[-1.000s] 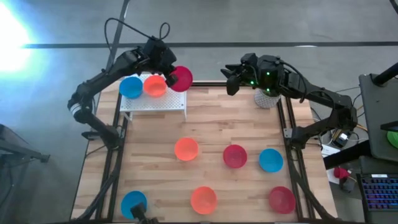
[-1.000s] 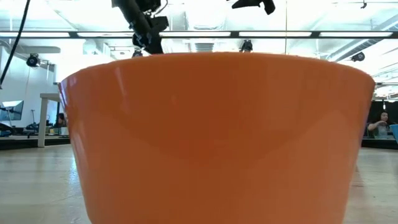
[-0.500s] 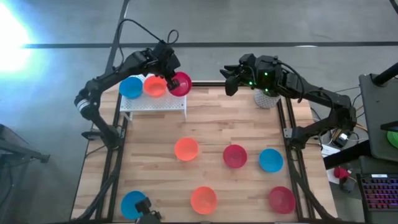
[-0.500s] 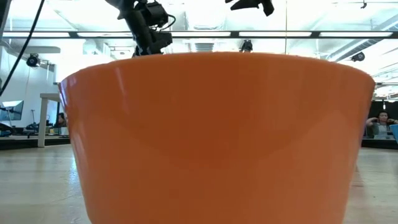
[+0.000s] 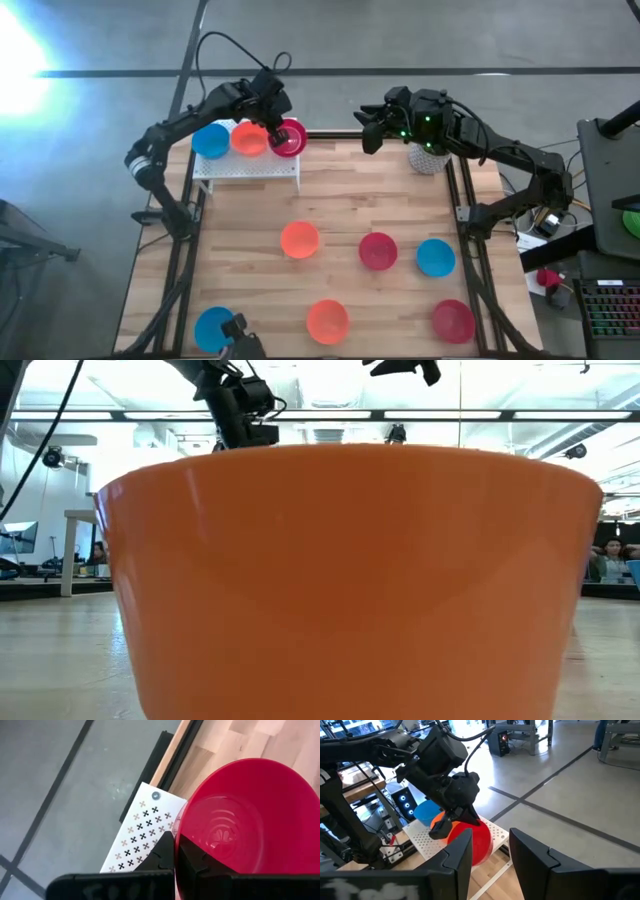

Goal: Pick & Place Mini bowls
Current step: Put the top red bowl on the right side of the shelf

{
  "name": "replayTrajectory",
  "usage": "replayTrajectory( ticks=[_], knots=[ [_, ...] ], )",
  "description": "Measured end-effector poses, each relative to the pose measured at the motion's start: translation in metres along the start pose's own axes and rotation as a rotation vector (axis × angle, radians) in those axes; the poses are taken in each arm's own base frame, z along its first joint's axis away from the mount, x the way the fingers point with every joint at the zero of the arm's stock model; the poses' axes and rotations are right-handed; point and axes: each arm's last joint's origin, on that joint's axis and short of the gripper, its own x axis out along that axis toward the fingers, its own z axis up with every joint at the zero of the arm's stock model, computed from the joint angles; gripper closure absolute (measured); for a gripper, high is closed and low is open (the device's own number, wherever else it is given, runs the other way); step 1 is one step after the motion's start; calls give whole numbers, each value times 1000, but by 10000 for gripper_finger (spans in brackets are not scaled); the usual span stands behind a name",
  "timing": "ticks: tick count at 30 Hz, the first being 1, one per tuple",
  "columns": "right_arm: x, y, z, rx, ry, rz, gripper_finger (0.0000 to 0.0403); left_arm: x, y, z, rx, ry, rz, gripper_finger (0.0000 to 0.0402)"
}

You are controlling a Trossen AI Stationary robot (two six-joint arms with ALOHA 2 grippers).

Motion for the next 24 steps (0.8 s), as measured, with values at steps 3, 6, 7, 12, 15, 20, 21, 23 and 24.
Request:
replayTrajectory(
  ticks=[3, 6, 7, 12, 15, 20, 21, 23, 24],
  knots=[
    [0, 0, 0, 0, 0, 0, 280, 0, 1, 0, 0, 7, 20, 401],
    [0, 0, 0, 0, 0, 0, 280, 0, 1, 0, 0, 9, 23, 401],
    [0, 0, 0, 0, 0, 0, 280, 0, 1, 0, 0, 9, 23, 401],
    [0, 0, 0, 1, 0, 0, 280, 0, 2, -1, 4, 18, 50, 401],
    [0, 0, 0, 2, 0, 0, 280, 0, 3, -1, 4, 32, 91, 401],
    [0, 0, 0, 2, 0, 0, 280, 0, 3, -3, 36, 51, 96, 401],
    [0, 0, 0, 2, 0, 0, 280, 0, 3, -2, 40, 51, 96, 401],
    [0, 0, 0, 0, 0, 0, 280, 0, 3, -3, 47, 52, 95, 401],
    [0, 0, 0, 0, 0, 0, 280, 0, 3, -3, 48, 52, 95, 401]
  ],
)
